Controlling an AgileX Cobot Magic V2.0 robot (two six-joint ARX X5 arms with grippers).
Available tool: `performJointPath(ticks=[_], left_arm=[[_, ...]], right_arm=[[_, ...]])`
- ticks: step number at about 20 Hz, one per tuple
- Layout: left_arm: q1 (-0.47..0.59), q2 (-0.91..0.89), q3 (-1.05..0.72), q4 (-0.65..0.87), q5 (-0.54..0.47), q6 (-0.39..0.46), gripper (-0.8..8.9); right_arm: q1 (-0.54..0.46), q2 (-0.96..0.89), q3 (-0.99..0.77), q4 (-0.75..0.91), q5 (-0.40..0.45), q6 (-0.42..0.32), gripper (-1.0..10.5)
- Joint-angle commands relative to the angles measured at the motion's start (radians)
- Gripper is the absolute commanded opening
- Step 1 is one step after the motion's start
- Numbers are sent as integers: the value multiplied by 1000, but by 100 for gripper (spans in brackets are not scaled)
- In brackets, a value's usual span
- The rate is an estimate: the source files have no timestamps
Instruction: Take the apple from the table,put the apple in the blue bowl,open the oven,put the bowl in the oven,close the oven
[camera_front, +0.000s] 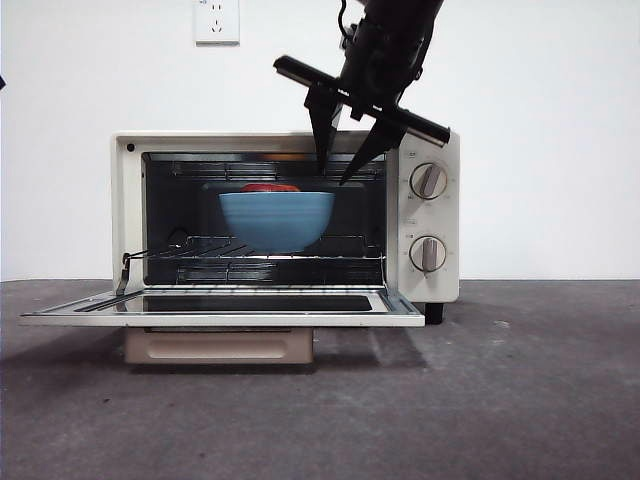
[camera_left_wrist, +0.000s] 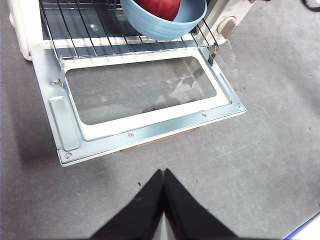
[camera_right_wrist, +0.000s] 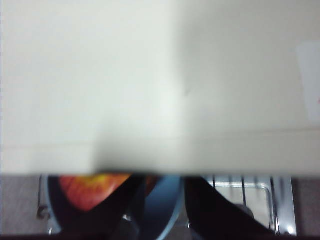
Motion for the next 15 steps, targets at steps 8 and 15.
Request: performJointPath(ticks=[8,15], left_arm=[[84,109,4,143,-1,6,6],[301,388,4,315,167,-11,6]], right_arm=[[141,-270,27,-232,61,-499,125],[259,-403,-1,-390,142,-596,149]])
